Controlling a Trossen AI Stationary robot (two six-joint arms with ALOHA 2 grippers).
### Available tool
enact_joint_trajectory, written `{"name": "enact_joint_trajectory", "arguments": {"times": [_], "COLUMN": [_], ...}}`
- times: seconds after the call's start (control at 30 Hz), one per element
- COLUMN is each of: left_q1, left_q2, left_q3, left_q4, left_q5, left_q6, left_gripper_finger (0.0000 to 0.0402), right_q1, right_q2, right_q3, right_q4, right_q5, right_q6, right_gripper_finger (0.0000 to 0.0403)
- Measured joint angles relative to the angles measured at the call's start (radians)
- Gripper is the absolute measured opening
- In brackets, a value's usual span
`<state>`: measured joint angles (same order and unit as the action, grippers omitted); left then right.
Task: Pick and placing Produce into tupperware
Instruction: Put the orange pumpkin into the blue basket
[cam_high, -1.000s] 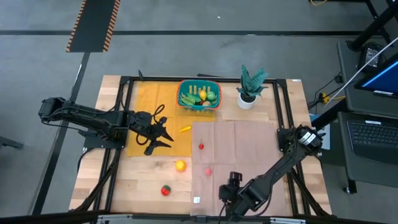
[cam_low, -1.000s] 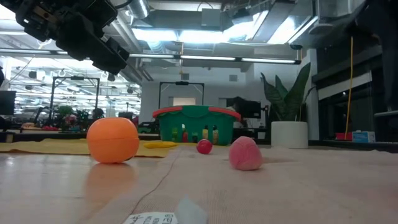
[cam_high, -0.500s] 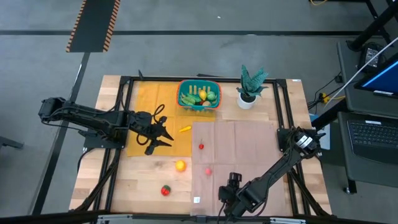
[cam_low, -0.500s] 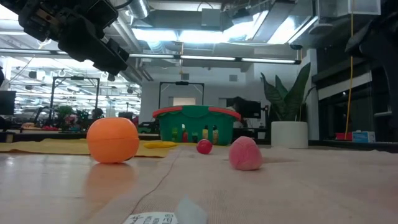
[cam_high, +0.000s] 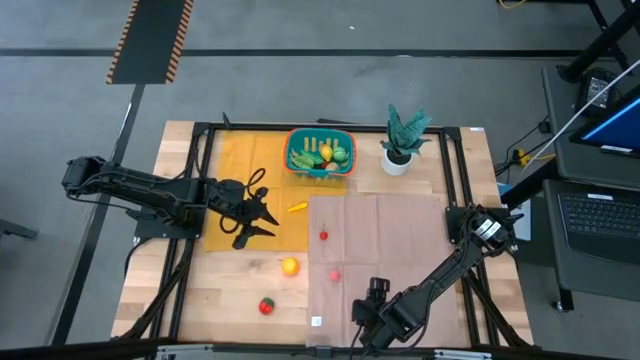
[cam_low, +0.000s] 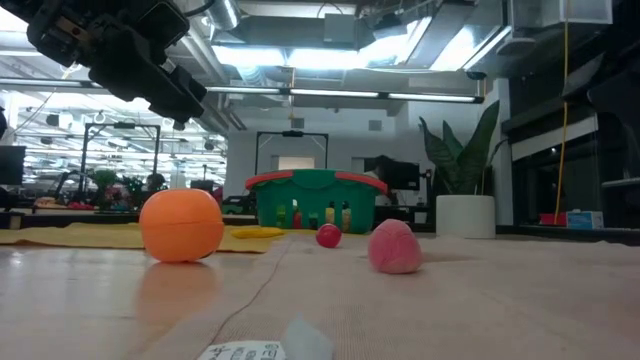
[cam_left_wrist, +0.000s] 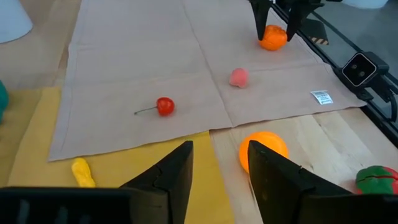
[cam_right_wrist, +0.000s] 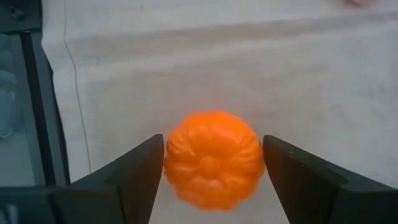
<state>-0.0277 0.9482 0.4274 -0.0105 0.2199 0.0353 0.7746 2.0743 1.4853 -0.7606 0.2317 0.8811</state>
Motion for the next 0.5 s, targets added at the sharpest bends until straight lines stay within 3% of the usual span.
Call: {"name": "enact_joint_trajectory", "arguments": {"times": [0.5], "left_q1": [0.000], "left_q2": [0.000], "left_q3": [0.000], "left_q4": [0.000], "left_q5": [0.000], "left_q6": [0.000], "left_gripper_finger": [0.0121], "right_q1": [-0.010], "right_q2": [0.000], "right_q3": [0.000], "right_q4": [-0.011], "right_q5": [-0.050], "right_q6": [-0.025], "right_gripper_finger": [0.0275]}}
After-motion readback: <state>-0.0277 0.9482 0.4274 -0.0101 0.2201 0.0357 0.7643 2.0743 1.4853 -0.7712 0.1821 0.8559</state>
